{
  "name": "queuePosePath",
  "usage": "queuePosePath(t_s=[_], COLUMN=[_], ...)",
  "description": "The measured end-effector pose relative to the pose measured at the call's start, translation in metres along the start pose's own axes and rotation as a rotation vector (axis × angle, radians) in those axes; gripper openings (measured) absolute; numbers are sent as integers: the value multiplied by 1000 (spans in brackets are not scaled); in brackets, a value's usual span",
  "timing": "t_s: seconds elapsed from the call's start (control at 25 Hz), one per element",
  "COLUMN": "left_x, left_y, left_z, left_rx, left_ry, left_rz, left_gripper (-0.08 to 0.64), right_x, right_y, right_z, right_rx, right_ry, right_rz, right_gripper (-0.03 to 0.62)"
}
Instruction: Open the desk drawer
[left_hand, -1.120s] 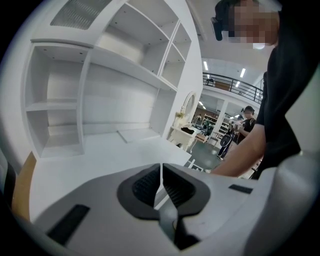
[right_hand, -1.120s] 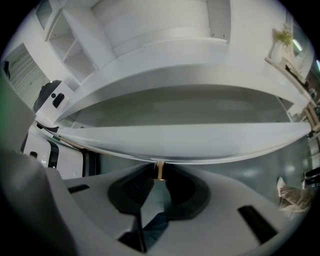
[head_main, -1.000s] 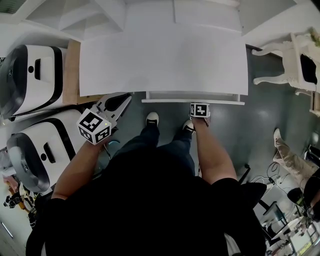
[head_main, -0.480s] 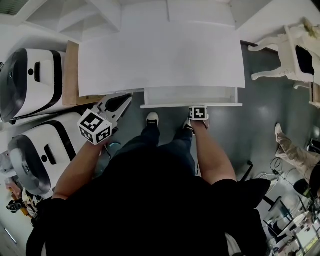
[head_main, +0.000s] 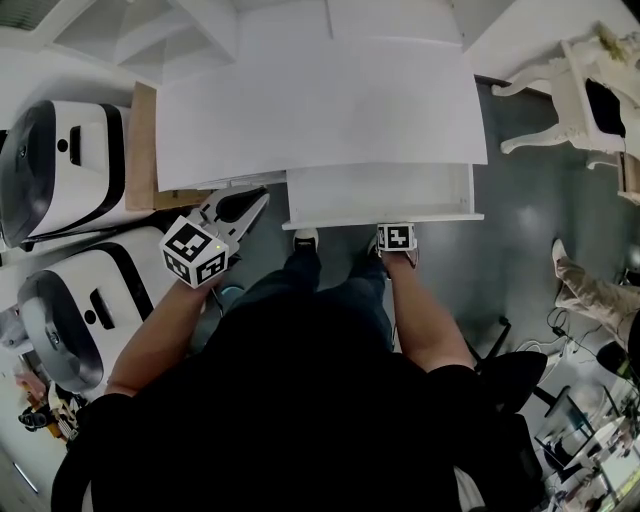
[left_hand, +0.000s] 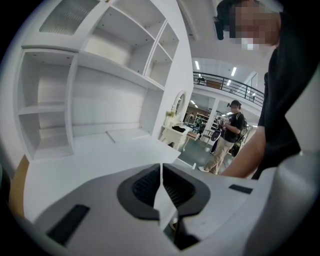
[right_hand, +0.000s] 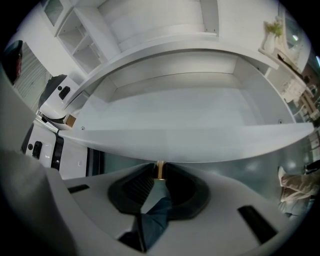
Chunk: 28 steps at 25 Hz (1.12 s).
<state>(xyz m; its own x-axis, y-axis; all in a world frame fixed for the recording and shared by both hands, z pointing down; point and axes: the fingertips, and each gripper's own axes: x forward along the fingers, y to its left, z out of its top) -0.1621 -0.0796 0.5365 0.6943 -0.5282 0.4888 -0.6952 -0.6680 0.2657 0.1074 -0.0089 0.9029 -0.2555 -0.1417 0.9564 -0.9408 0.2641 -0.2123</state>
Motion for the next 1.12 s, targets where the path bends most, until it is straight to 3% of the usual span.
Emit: queuePosePath(t_s=[0.64,1.12], left_x=[11,30], left_y=[-27,-38], left_z=[-8,-11], left_rx=[11,15], left_ry=[20,39], left_rz=[-55,-106], left_gripper=[23,23], right_x=[-12,-15], right_y=[9,12], right_z=[-65,-86], right_rx=[3,47], right_ry=[29,21], right_rz=[20,34], right_gripper=[72,72])
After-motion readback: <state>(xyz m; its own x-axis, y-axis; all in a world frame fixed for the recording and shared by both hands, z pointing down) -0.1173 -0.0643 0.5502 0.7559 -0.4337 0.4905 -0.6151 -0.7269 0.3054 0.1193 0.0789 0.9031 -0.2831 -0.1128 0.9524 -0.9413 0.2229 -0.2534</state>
